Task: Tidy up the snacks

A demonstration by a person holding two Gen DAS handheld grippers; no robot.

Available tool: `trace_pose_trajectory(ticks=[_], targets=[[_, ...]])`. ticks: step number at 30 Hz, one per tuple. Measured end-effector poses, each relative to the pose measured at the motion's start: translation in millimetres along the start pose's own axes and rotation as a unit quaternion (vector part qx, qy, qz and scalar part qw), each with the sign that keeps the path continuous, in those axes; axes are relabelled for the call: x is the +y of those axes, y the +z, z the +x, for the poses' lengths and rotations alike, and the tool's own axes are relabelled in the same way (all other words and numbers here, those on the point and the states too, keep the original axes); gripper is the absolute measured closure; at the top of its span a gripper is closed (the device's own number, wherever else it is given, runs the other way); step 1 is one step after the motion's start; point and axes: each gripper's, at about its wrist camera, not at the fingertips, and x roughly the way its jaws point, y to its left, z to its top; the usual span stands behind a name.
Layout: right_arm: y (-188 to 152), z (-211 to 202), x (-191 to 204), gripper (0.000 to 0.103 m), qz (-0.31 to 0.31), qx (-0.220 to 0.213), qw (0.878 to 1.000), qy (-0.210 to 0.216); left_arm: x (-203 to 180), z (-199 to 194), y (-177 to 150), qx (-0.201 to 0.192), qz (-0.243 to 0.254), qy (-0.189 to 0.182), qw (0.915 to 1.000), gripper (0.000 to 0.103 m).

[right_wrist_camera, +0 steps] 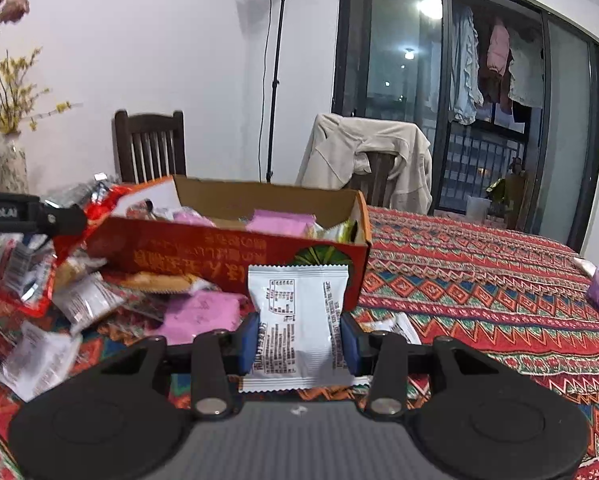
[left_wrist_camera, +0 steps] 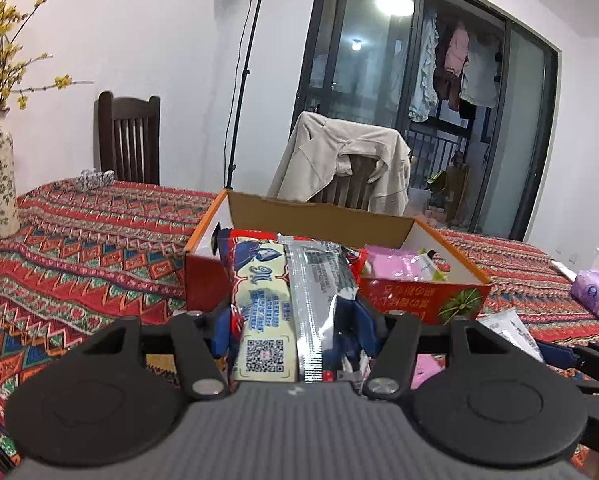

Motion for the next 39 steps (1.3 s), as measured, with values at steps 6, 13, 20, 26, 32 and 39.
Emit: trace_pose_trajectory(ticks=[6,13,20,26,32,39], targets=[[13.2,0.4,8.2,0.062,0.008,-0.014,1.0,0.01,-3.2,-3.2,13.5,-0.007,0.007,0.001,1.0,0.043],[29.3,2.6,10.6,0.062,0.018,-0.031,0.999,0.017,-6.1,0.8,30.7,-0.011,0.007,0.0,0.9999,0.043],[52.4,6.5,8.8,0.062,0.033,-0.053,0.998,0.026,-12.9,11.6,48.8,-0.013,0.013,-0.006,0.9998,0.043],[75.5,19.6,9.2,0.062,0.037,-0.065,0.997,0.022,-20.9,27.0,66.4,-0.022,0.021,-0.01,0.9995,0.043],[97.1,42.3,7.8,0.062,0.048,-0.069,0.996,0.015,-23.8,46.5,86.0,-0.029,0.013,-0.012,0.9994,0.043],[110.9,75.3,7.8,0.062,0.063,-0.076,0.995,0.007,-16.4,80.9,102.4,-0.036,-0.01,-0.006,0.9993,0.043]])
